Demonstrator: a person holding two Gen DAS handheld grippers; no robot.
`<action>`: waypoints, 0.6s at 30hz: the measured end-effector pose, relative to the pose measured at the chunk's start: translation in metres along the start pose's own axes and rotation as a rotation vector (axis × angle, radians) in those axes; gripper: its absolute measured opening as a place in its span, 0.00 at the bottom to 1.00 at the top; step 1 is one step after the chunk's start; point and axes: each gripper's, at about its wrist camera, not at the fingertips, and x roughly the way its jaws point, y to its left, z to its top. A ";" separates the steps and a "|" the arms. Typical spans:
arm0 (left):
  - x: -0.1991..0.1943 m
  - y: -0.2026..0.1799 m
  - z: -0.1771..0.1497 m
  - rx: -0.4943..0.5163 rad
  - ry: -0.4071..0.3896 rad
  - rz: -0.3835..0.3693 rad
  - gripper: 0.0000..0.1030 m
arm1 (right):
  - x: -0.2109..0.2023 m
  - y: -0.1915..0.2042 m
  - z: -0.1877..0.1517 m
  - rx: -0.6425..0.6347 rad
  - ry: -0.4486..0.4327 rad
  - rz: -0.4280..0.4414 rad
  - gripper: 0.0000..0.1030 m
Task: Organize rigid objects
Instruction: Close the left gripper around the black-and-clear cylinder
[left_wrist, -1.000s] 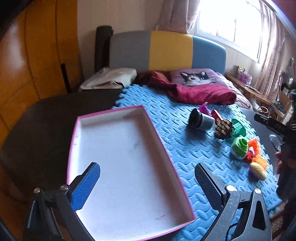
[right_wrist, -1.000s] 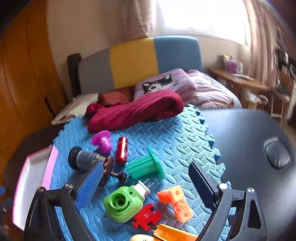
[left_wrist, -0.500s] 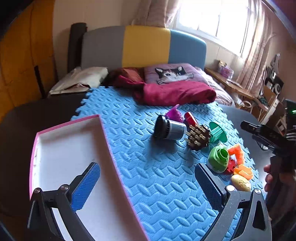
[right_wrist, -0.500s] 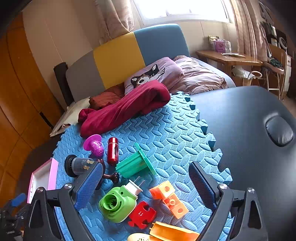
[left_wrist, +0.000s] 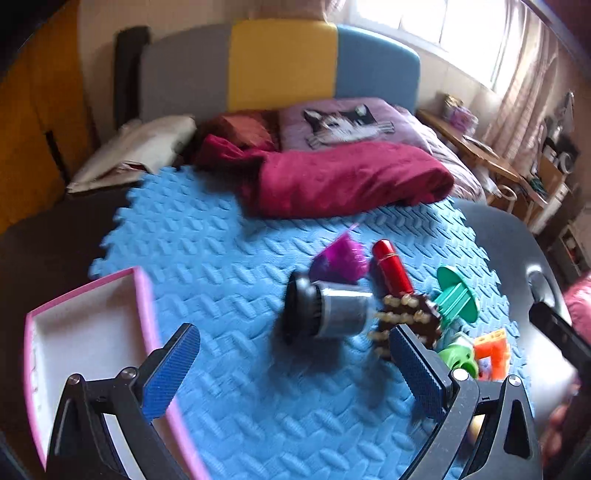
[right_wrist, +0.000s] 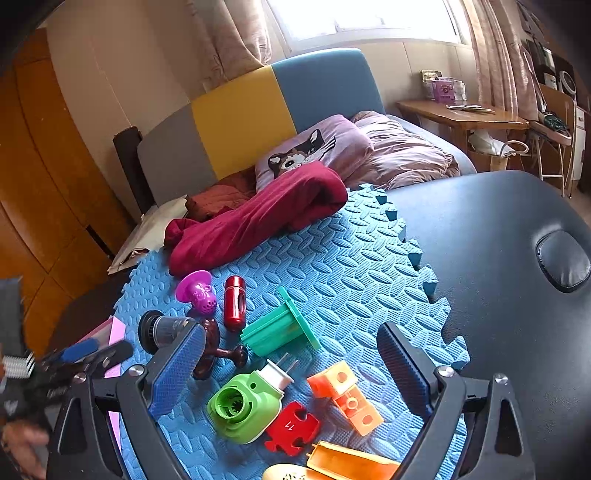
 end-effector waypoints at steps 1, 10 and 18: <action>0.006 -0.003 0.006 0.003 0.014 -0.008 1.00 | 0.000 0.000 0.000 0.002 0.002 0.001 0.93; 0.048 -0.014 0.035 0.006 0.106 -0.016 0.99 | 0.004 0.001 0.000 0.000 0.014 -0.002 0.93; 0.073 0.003 0.028 -0.077 0.173 -0.117 0.71 | 0.005 -0.009 0.002 0.043 0.015 -0.014 0.91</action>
